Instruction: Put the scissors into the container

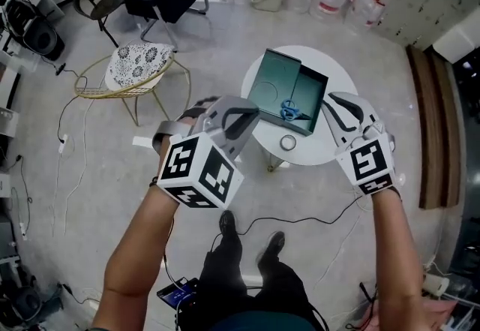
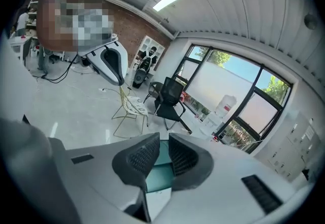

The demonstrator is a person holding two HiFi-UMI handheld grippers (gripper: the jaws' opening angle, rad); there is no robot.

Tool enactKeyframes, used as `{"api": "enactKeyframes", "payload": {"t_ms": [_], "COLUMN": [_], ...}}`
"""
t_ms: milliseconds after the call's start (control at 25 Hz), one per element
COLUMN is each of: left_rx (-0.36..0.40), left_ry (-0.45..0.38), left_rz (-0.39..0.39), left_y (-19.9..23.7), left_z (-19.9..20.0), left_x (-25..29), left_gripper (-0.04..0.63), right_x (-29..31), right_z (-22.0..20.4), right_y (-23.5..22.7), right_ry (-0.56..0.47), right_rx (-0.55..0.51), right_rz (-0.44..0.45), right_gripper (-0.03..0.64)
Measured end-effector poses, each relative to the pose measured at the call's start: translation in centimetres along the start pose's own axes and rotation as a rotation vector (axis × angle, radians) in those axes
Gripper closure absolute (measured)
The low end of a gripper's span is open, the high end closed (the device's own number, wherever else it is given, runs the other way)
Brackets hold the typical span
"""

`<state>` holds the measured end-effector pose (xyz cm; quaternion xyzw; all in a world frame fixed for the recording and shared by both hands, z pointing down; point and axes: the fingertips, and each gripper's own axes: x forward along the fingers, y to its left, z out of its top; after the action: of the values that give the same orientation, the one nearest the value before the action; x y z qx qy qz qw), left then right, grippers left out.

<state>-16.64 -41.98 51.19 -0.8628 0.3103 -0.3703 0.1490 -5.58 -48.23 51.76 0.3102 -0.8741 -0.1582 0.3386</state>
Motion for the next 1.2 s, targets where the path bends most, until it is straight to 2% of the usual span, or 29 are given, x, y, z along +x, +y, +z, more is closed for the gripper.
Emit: {"api": "enactKeyframes", "payload": {"t_ms": [240,360,520,960,1200], "left_rx": [-0.006,0.007,0.018,0.006,-0.016], "left_ry": [-0.027,-0.057,-0.064,-0.075,-0.071], "left_rz": [0.054,0.073,0.076,0.1,0.088], "left_y": [0.2,-0.3,-1.6,-5.0,-6.9], "left_z": [5.1,8.2,11.4,17.1,19.9], "left_x": [-6.1,-8.4,-11.2,-18.7,-21.0], "left_gripper": [0.577,0.577,0.577,0.577,0.577], "right_x": [-8.4,-12.7,-18.3,-29.9,-35.2], "right_z": [5.4,7.8,10.1,12.1,11.2], "right_y": [-1.5,-2.0,-2.1,-0.4,-1.0], "right_ry": [-0.075,-0.135,-0.165,-0.142,-0.126], "right_rx": [0.048,0.002,0.013,0.065,0.109], "right_rz": [-0.082,-0.116,-0.141,-0.168,-0.195], "right_gripper": [0.571,0.58,0.58,0.58,0.58]}}
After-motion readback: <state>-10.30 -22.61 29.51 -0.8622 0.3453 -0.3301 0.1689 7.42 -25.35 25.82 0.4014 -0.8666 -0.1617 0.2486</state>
